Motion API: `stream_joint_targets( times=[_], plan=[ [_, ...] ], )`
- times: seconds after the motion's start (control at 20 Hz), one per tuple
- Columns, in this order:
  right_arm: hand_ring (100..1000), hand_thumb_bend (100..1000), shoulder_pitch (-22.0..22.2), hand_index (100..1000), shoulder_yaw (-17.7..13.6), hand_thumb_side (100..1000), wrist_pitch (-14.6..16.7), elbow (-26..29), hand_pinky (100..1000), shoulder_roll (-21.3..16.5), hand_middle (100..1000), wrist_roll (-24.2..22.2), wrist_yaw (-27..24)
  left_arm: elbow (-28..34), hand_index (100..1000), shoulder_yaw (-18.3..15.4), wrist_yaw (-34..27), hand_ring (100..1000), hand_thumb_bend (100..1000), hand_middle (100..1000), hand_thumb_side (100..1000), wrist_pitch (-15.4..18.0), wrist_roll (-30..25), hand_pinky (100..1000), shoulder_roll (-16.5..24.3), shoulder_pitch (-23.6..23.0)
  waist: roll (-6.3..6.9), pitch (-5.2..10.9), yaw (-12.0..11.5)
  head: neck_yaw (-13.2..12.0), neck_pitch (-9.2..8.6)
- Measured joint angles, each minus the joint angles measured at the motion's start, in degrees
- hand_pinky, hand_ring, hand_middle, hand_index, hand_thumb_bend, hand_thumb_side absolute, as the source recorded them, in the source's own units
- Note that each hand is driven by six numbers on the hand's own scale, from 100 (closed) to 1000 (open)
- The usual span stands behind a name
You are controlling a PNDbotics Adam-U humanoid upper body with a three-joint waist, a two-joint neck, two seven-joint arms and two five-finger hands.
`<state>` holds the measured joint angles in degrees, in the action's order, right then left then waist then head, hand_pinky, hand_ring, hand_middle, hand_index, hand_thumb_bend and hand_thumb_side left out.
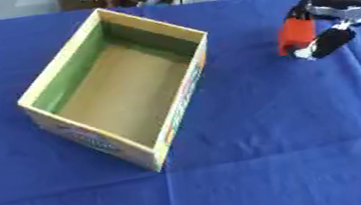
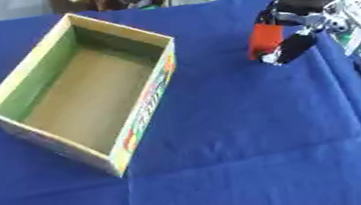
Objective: Pick up objects on the table and place them in the box.
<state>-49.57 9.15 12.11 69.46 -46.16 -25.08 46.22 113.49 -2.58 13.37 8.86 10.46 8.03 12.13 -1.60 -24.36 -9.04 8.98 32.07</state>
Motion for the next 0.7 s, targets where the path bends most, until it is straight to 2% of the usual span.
stream_joint_targets(
  times=[0.1,0.15,0.3,0.7],
  plan=[
    [599,100,-0.01,456,-0.15,459,-0.73,1.15,688,-0.03,321,0.69,-1.0,0.0,791,0.0,0.0,565,100,613,889,-0.02,-0.02,308,0.0,0.0,-0.08,0.0,0.11,0.0,0.0],
    [591,100,-0.04,443,-0.24,424,-1.04,1.73,686,-0.07,310,0.9,-1.52,0.0,791,0.0,0.0,565,100,614,888,-0.02,-0.02,308,0.0,0.0,-0.1,0.01,0.13,0.0,0.0],
    [583,100,-0.71,430,-0.34,403,-1.81,4.14,686,-0.26,298,1.43,-3.14,0.0,791,0.01,0.0,565,100,614,888,-0.03,-0.03,309,0.0,-0.01,-0.22,0.16,0.28,0.0,0.01],
    [575,100,-3.57,422,0.45,385,-3.34,12.04,684,-0.7,289,1.29,-6.51,0.0,791,0.01,0.0,566,100,615,888,-0.08,-0.05,309,0.01,-0.05,-0.64,0.74,0.4,0.04,0.01]
  ],
)
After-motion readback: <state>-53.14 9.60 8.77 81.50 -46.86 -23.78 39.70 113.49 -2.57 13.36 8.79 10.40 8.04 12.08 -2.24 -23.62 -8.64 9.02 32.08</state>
